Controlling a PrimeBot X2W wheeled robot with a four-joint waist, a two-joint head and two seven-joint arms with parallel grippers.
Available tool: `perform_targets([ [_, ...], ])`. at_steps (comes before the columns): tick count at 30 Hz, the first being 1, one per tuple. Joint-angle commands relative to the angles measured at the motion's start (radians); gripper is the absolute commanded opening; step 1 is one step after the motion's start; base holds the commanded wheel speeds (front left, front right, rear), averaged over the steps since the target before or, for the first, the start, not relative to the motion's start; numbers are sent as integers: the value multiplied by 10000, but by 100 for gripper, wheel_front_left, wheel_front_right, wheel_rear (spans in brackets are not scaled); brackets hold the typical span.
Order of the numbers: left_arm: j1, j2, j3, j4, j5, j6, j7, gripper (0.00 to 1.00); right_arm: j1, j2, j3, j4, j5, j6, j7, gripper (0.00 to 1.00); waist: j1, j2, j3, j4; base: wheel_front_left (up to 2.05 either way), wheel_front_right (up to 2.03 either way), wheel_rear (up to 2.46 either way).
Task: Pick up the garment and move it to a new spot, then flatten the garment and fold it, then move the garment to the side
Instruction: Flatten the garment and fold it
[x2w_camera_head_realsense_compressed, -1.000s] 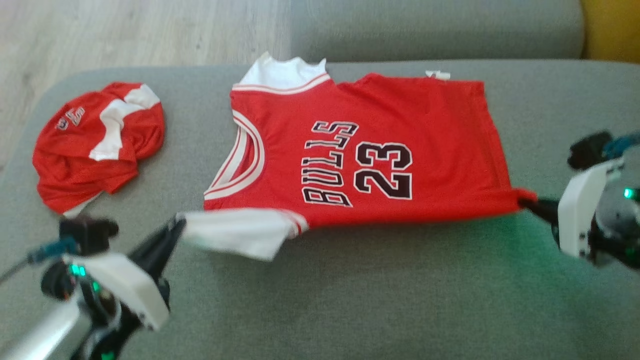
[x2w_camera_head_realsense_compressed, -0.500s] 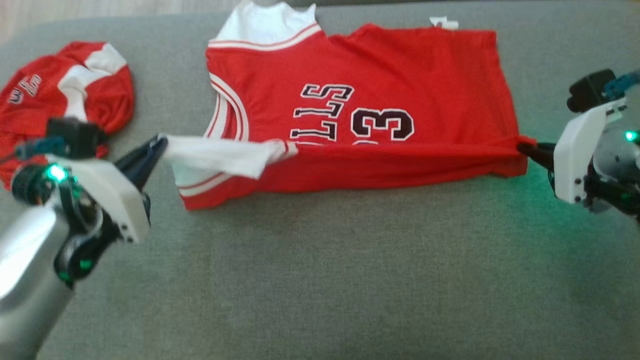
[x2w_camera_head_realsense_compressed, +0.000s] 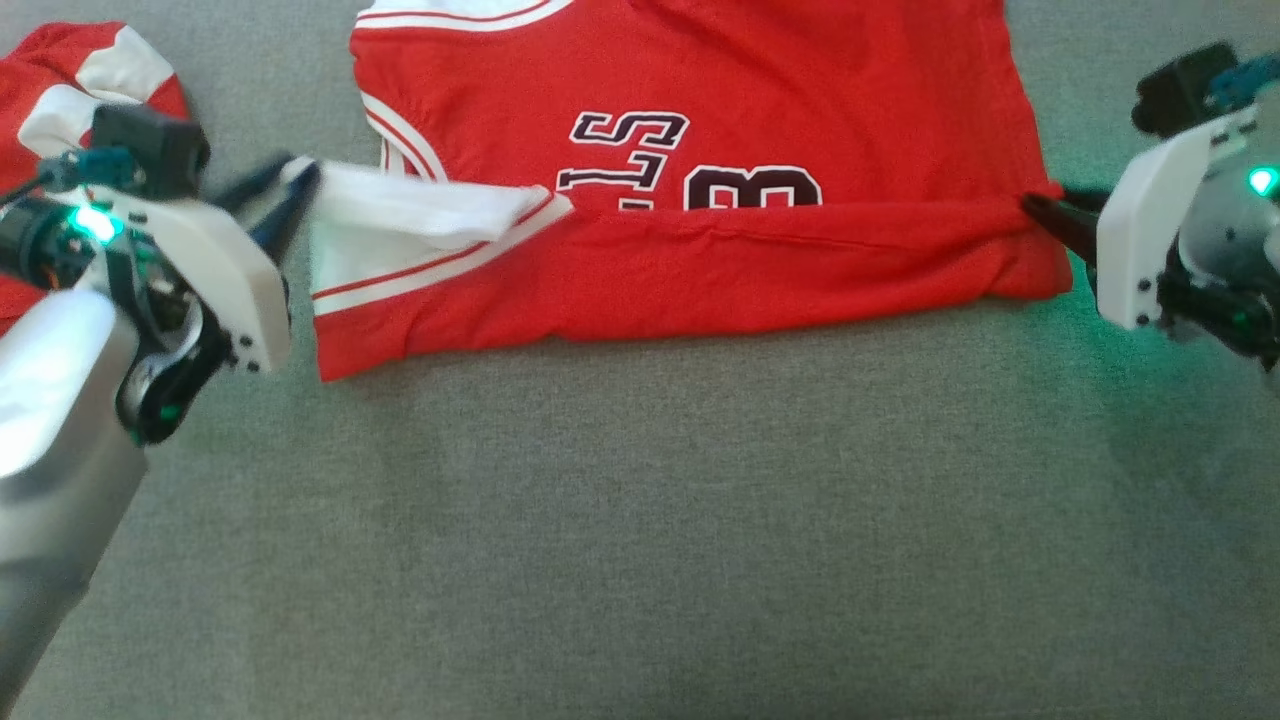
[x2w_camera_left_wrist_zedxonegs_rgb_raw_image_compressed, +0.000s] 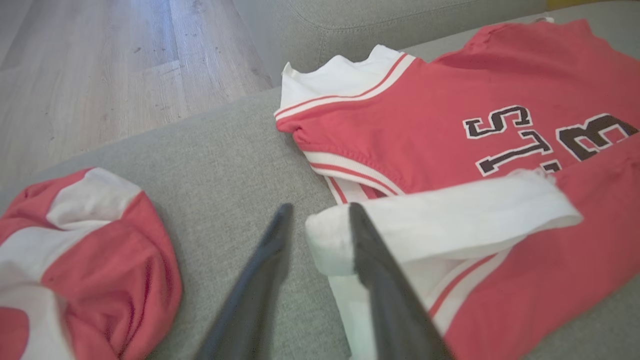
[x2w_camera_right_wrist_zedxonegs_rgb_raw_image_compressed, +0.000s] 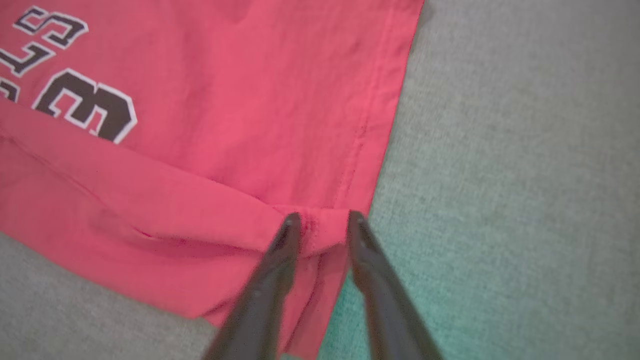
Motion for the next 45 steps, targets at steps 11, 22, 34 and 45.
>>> perform_targets([
  [11, -511, -685, 1418, 581, -107, 426, -3545, 100, -378, 191, -683, 130, -1480, -7, -4009, 100, -2, 0, -524, 66, 0, 0, 0],
  [22, 2226, -1429, 2997, -1453, 617, 1906, -5516, 100, 1609, 1603, -3632, 730, -2581, -7, -7211, 100, -2, 0, -1731, 107, 0, 0, 0],
  [34, 6192, -3733, 4978, -3207, 3392, 2133, -5524, 100, 6424, 4644, -9310, -2678, -7180, -7, -7228, 100, -2, 0, -2550, -6, 0, 0, 0],
  [45, 7259, -5009, 6598, -2994, 4738, 1157, -5525, 100, 8381, 6123, -10109, -4044, -8456, -7, -7229, 100, -2, 0, -2595, -245, 0, 0, 0],
])
